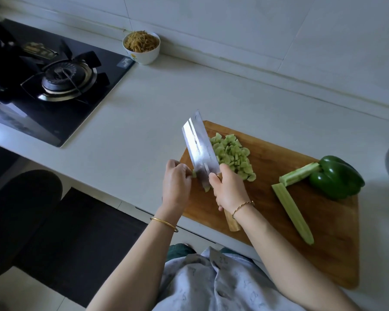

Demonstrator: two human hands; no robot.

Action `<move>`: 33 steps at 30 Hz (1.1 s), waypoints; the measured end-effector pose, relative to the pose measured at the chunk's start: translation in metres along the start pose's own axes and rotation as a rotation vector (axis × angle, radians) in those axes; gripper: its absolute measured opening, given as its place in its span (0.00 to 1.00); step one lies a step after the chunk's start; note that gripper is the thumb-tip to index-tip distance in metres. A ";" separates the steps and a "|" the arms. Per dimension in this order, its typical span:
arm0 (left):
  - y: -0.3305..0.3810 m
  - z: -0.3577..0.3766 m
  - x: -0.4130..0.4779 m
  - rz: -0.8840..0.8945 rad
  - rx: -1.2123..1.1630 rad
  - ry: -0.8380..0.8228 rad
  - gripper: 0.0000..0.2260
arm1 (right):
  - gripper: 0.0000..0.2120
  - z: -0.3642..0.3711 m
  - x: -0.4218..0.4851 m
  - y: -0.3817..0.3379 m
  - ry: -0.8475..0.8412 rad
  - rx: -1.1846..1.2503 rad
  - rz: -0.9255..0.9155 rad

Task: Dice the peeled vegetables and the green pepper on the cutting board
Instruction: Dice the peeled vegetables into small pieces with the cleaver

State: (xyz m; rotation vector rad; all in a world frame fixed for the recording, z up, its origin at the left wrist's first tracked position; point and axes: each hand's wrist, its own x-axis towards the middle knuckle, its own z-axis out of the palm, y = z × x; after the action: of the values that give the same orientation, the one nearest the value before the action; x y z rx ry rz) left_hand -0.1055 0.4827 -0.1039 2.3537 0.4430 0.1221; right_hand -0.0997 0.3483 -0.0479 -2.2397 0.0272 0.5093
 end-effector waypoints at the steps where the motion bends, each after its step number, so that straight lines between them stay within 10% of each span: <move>1: 0.001 0.001 0.002 0.006 0.010 -0.009 0.02 | 0.09 -0.004 0.000 0.000 0.010 0.036 0.012; 17: 0.071 -0.038 0.018 0.172 -0.381 0.363 0.08 | 0.19 -0.054 -0.016 0.003 0.262 -0.353 -0.184; 24: 0.088 -0.006 0.018 0.638 -0.054 0.164 0.13 | 0.19 -0.055 -0.023 0.015 0.305 -0.426 -0.219; 33: 0.103 0.028 0.023 0.695 0.062 0.010 0.13 | 0.19 -0.063 -0.030 0.024 0.338 -0.478 -0.206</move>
State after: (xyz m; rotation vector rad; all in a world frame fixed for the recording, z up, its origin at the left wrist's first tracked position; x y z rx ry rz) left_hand -0.0491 0.4033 -0.0552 2.4700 -0.3893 0.4458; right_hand -0.1097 0.2819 -0.0178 -2.7341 -0.1661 0.0160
